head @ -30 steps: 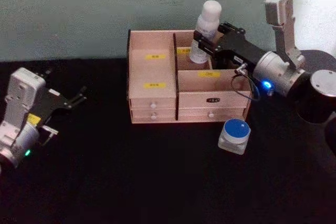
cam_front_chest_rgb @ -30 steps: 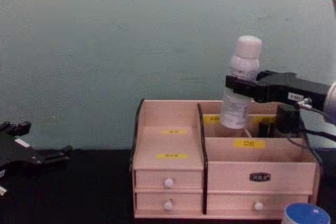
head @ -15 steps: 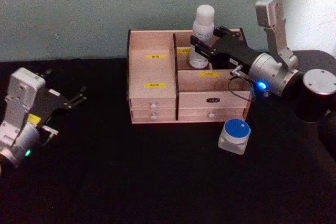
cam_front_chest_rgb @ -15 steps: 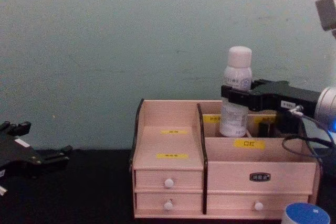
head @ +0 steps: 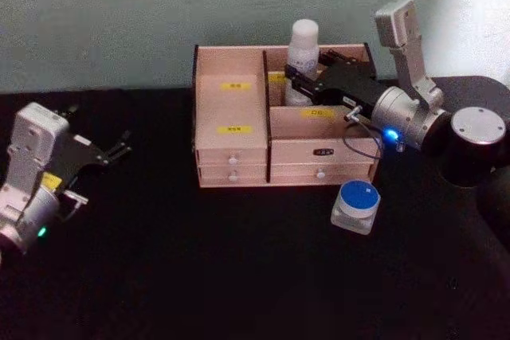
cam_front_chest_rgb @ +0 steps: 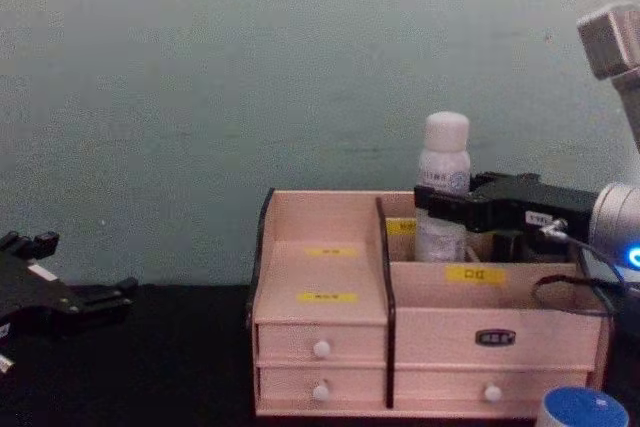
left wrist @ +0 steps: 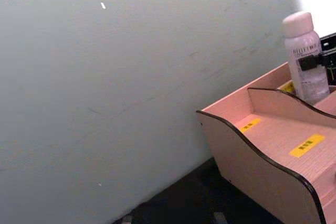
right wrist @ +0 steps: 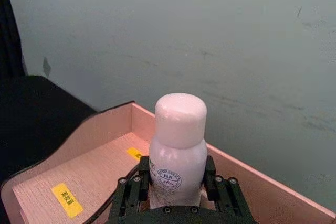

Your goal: Pick up the facial cleanser and watermelon frost from the table and place them into the tiered storage box.

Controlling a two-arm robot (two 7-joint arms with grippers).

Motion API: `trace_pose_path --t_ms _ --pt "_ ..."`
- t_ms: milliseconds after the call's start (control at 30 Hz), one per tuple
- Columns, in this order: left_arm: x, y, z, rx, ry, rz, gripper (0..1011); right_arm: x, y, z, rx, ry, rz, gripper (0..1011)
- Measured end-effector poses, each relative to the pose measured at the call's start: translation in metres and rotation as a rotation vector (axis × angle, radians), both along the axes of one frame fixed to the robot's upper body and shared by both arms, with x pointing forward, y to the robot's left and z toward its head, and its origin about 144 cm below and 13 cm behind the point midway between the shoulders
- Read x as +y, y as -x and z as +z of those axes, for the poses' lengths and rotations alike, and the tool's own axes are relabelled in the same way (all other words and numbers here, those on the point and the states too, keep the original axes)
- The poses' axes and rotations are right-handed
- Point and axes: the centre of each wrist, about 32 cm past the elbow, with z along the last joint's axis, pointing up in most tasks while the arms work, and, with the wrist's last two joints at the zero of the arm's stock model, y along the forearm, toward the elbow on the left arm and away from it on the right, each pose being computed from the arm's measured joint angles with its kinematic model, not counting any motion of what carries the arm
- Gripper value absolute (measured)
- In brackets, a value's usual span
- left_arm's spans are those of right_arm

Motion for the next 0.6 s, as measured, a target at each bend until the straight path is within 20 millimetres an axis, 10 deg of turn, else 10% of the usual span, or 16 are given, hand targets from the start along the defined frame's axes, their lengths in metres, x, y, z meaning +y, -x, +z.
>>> trace_pose_path --t_ms 600 --pt "0.0000 0.0000 0.0000 0.000 0.000 0.000 1001 0.0012 -0.0006 -0.0055 0.039 0.041 -0.014 594"
